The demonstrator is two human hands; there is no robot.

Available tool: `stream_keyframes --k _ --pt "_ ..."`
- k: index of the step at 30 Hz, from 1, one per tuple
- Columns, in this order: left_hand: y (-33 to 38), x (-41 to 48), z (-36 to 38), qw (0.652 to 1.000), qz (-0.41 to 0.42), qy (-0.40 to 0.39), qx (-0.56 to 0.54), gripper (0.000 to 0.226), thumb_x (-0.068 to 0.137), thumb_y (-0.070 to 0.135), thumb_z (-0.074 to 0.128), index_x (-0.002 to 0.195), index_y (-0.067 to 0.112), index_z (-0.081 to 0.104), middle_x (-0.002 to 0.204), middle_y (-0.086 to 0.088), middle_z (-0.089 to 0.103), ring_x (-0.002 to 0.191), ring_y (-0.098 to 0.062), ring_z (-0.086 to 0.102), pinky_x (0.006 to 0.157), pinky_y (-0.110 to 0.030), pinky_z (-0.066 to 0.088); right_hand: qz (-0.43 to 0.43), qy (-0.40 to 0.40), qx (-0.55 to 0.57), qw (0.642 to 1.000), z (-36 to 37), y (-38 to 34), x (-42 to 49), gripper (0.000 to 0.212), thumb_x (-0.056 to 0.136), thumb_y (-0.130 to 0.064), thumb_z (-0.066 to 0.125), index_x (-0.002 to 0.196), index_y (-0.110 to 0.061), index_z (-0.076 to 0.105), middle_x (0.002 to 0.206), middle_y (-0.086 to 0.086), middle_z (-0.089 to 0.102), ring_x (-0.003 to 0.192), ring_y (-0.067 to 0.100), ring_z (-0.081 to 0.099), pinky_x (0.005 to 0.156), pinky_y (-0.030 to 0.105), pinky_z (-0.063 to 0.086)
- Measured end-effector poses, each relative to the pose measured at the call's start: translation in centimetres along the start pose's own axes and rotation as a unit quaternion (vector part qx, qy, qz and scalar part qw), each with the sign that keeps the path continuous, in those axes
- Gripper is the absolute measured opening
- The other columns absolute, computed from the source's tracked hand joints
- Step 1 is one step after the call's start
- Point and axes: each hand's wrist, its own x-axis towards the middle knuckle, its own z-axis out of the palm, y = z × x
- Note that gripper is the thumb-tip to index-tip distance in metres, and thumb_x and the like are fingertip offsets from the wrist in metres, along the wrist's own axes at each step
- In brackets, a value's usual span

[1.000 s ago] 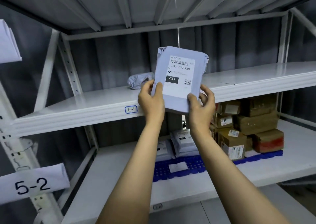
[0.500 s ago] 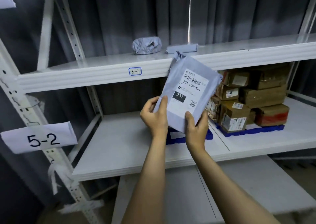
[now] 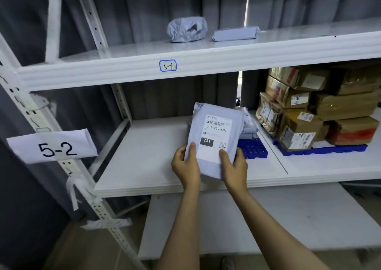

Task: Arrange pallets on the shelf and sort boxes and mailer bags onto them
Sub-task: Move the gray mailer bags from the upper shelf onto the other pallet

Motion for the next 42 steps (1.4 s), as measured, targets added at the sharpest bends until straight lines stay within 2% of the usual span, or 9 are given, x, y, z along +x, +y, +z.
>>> stream_keyframes --k 7,12,16,23,30,33,35,38,42 --pt "-1.5 0.7 0.9 0.996 -0.035 0.081 0.024 0.007 0.094 0.016 0.059 0.092 0.011 0.063 0.088 0.002 0.062 0.074 -0.004 0.056 0.052 -0.001 0.039 0.004 -0.028 -0.084 0.996 0.3 1.5 1.5 0.030 0.090 -0.012 0.057 0.118 -0.012 0.063 0.082 -0.008 0.063 0.073 0.020 0.061 0.073 0.035 0.052" --pt "-2.9 1.9 1.4 0.992 -0.062 0.094 0.050 0.019 0.098 0.018 0.050 0.104 0.005 0.064 0.099 -0.003 0.063 0.079 -0.012 0.057 0.052 -0.006 0.040 -0.018 -0.068 -0.115 0.991 0.4 2.5 2.5 0.030 0.091 -0.007 0.054 0.118 -0.011 0.067 0.095 -0.004 0.068 0.072 -0.009 0.059 0.062 0.004 0.044" --pt "-3.5 2.6 2.0 0.992 -0.084 0.073 0.057 0.021 0.097 0.013 0.047 0.107 0.004 0.064 0.098 -0.005 0.062 0.076 -0.013 0.056 0.049 -0.005 0.040 -0.024 -0.082 -0.127 0.988 0.7 2.7 3.7 0.029 0.092 -0.008 0.053 0.118 -0.011 0.067 0.098 -0.003 0.069 0.075 0.001 0.061 0.066 0.010 0.046" --pt "-3.8 5.1 4.0 0.994 -0.102 -0.022 0.019 0.034 0.079 0.000 0.052 0.111 0.004 0.062 0.102 -0.010 0.066 0.084 -0.022 0.061 0.064 -0.027 0.049 -0.021 -0.120 -0.148 0.981 2.0 3.2 7.1 0.026 0.095 -0.012 0.051 0.115 -0.010 0.067 0.089 0.005 0.070 0.077 0.018 0.061 0.068 0.026 0.046" --pt "-3.9 10.4 7.2 0.994 -0.090 -0.054 0.027 0.039 0.085 -0.002 0.052 0.124 0.004 0.052 0.113 -0.010 0.061 0.096 -0.025 0.060 0.068 -0.026 0.052 -0.039 -0.131 -0.153 0.979 4.1 2.8 10.6 0.030 0.096 -0.007 0.050 0.124 -0.004 0.060 0.088 -0.001 0.064 0.070 0.002 0.055 0.064 0.005 0.043" --pt "-4.9 12.6 8.3 0.994 -0.068 -0.068 0.046 0.039 0.086 -0.004 0.051 0.124 0.002 0.053 0.117 -0.015 0.062 0.103 -0.029 0.061 0.081 -0.032 0.054 -0.061 -0.117 -0.160 0.978 4.9 2.5 11.8 0.032 0.096 -0.003 0.049 0.127 0.000 0.056 0.106 0.007 0.065 0.088 0.006 0.056 0.083 0.013 0.044" --pt "-5.5 13.8 8.8 0.994 -0.051 -0.073 0.057 0.038 0.088 -0.004 0.051 0.126 0.000 0.052 0.119 -0.016 0.061 0.103 -0.027 0.061 0.077 -0.024 0.052 -0.083 -0.106 -0.173 0.976 5.5 2.8 12.7 0.033 0.096 -0.002 0.049 0.128 -0.001 0.056 0.119 0.010 0.064 0.098 0.007 0.053 0.090 0.017 0.043" --pt "-6.1 15.1 9.6 0.993 -0.027 -0.084 0.081 0.039 0.091 -0.001 0.052 0.129 0.002 0.050 0.122 -0.013 0.060 0.102 -0.019 0.058 0.068 -0.012 0.050 -0.099 -0.093 -0.209 0.968 6.3 3.7 14.0 0.035 0.095 -0.001 0.050 0.130 -0.003 0.056 0.128 0.012 0.060 0.111 0.016 0.058 0.100 0.028 0.046" --pt "-6.9 16.3 10.5 0.986 -0.008 -0.104 0.131 0.039 0.093 0.002 0.051 0.132 0.005 0.047 0.128 -0.011 0.056 0.108 -0.015 0.054 0.083 -0.015 0.045 -0.094 -0.112 -0.239 0.960 6.9 4.2 15.1 0.037 0.093 0.002 0.051 0.129 -0.004 0.057 0.129 0.012 0.060 0.118 0.025 0.057 0.104 0.039 0.046"
